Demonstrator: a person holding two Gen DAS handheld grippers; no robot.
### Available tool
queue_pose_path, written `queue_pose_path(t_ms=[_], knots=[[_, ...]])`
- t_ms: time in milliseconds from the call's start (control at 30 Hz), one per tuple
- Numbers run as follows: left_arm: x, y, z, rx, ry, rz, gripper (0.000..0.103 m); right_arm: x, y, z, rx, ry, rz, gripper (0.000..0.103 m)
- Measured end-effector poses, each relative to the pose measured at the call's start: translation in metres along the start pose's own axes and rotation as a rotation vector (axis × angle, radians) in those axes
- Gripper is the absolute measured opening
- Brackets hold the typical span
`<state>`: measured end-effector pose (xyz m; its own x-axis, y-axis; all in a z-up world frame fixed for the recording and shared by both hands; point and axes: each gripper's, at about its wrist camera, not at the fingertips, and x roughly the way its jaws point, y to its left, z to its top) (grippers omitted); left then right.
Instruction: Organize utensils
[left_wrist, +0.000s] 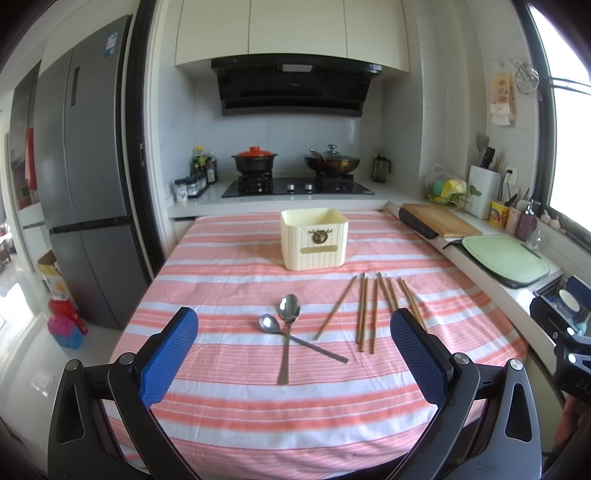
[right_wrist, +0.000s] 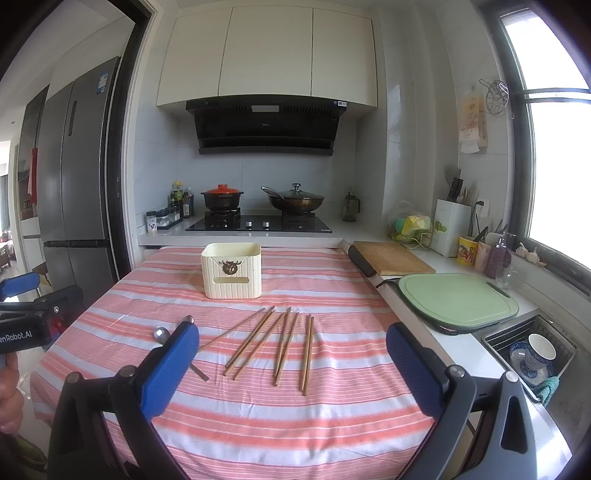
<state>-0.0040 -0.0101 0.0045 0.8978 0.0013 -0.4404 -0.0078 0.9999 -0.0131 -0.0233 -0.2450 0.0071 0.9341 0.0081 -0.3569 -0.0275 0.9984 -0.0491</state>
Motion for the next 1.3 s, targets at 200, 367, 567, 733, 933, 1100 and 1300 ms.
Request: queue_pose_path(t_ms=[200, 367, 567, 733, 933, 1100, 1300], knots=[[0.004, 0.004, -0.002, -0.005, 0.009, -0.001, 0.103, 0.001, 0.0, 0.0, 0.0, 0.003, 0.0, 0.103], [0.006, 0.007, 0.0, -0.017, 0.015, -0.002, 0.103, 0.002, 0.0, 0.001, 0.001, 0.002, -0.001, 0.103], [0.015, 0.012, -0.003, -0.025, 0.035, 0.019, 0.103, 0.007, 0.0, -0.001, 0.006, 0.016, 0.003, 0.103], [0.031, 0.024, -0.007, -0.028, 0.067, 0.062, 0.103, 0.015, 0.002, -0.003, -0.003, 0.038, 0.009, 0.103], [0.064, 0.045, -0.015, -0.057, 0.145, 0.089, 0.103, 0.034, 0.002, -0.008, -0.005, 0.085, 0.006, 0.103], [0.095, 0.053, -0.023, -0.073, 0.206, 0.097, 0.103, 0.053, 0.003, -0.014, -0.011, 0.131, 0.004, 0.103], [0.132, 0.045, -0.035, -0.037, 0.29, 0.059, 0.102, 0.078, 0.003, -0.023, -0.015, 0.194, -0.005, 0.103]])
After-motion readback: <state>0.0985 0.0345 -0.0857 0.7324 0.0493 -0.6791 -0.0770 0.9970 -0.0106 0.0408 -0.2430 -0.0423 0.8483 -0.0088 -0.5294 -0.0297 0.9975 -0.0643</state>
